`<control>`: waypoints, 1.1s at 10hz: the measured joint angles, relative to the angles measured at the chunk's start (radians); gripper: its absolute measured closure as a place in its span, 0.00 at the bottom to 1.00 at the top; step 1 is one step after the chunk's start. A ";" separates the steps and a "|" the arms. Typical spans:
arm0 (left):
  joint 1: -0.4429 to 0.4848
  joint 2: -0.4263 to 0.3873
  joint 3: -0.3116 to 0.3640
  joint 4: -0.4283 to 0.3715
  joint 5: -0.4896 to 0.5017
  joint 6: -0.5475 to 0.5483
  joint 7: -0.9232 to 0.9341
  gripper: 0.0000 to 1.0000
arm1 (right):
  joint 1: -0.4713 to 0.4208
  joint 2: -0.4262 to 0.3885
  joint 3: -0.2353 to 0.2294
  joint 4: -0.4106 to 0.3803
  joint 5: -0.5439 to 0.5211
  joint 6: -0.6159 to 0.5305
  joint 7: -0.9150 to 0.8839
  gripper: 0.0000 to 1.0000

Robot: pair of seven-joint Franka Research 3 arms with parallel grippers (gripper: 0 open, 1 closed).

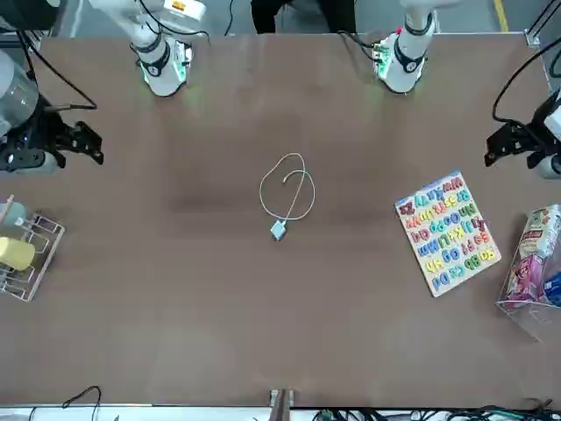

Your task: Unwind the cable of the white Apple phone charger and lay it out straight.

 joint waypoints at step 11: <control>-0.183 0.099 -0.041 -0.113 -0.080 0.104 -0.053 0.04 | -0.016 0.000 -0.012 0.009 -0.001 0.010 -0.001 0.00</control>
